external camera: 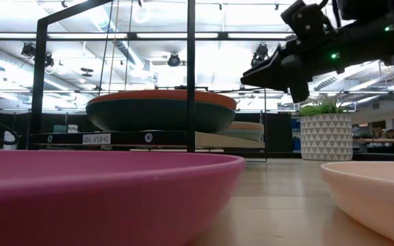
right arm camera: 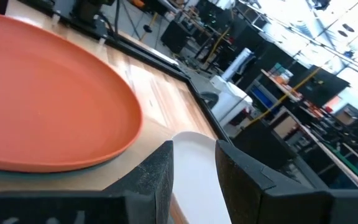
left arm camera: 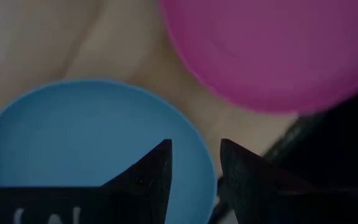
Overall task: Place and stack plates onto a shelf
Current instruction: Stack the blue plate on the top of the orange plate on the shelf
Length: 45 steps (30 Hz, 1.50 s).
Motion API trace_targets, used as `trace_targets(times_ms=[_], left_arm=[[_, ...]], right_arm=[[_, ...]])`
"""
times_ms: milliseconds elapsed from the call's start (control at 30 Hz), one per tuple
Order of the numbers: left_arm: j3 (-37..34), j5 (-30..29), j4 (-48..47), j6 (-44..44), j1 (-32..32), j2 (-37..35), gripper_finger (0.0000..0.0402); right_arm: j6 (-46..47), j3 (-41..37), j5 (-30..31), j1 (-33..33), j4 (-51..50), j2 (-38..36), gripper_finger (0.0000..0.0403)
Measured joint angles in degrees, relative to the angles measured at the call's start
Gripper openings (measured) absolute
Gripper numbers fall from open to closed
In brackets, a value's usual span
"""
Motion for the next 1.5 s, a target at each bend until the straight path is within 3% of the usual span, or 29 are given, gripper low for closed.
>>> trace_targets(times_ms=[500,967,1333,1500], left_arm=[[0.00,10.54,-2.66,-3.84,5.63,7.45,0.0177],[0.02,9.19,1.62,-8.77,6.00,7.65,0.0156],[0.04,14.34,1.27,-7.83,6.18,11.12,0.0153],[0.04,14.59,1.11,-6.43,6.35,11.14,0.0102]], right_arm=[[0.16,-0.02,-7.94,-4.00,1.77,0.00,0.0125],[0.50,-0.02,-8.91,-4.17,2.06,0.02,0.0125],[0.70,-0.02,-8.96,-4.17,2.26,0.02,0.0125],[0.69,-0.02,-8.96,-4.17,2.26,0.03,0.0125]])
